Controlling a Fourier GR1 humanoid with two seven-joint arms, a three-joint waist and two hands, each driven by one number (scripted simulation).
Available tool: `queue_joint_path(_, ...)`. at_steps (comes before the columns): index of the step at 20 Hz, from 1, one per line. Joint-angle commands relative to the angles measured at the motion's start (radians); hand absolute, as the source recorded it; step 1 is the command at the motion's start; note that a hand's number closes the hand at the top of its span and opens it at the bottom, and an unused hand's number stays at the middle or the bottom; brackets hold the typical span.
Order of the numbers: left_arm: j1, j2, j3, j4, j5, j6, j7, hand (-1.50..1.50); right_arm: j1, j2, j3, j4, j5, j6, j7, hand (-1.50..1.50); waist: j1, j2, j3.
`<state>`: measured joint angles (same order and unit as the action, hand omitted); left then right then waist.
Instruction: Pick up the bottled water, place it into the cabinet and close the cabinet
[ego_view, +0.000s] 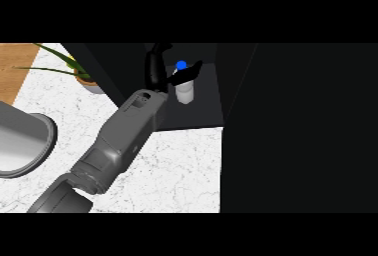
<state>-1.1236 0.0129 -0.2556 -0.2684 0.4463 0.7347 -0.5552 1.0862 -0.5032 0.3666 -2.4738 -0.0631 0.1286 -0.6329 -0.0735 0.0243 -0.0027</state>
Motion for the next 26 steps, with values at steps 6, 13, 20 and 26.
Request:
queue_joint_path(6,0.018,-0.013,0.083,-0.086,0.099,-0.298,-0.133,1.5,0.021,0.013,0.057,-0.111,0.01,-0.01,0.068,-1.5,0.021,-0.01,0.0)
queue_joint_path(13,0.098,-0.013,-0.018,-0.204,0.161,-0.328,-0.1,1.5,0.06,-0.021,0.015,-0.143,-0.003,0.002,0.072,-1.5,0.036,-0.027,0.002)
queue_joint_path(20,0.293,-0.013,-0.192,-0.449,0.319,-0.513,-0.054,-1.5,0.029,-0.008,0.083,-0.168,0.031,-0.032,0.123,-1.5,0.039,-0.032,0.0)
queue_joint_path(26,0.516,-0.013,-0.362,-0.737,0.365,-0.483,-0.011,-1.5,0.023,0.013,0.113,-0.168,0.063,-0.083,0.139,-1.5,0.081,-0.041,0.0)
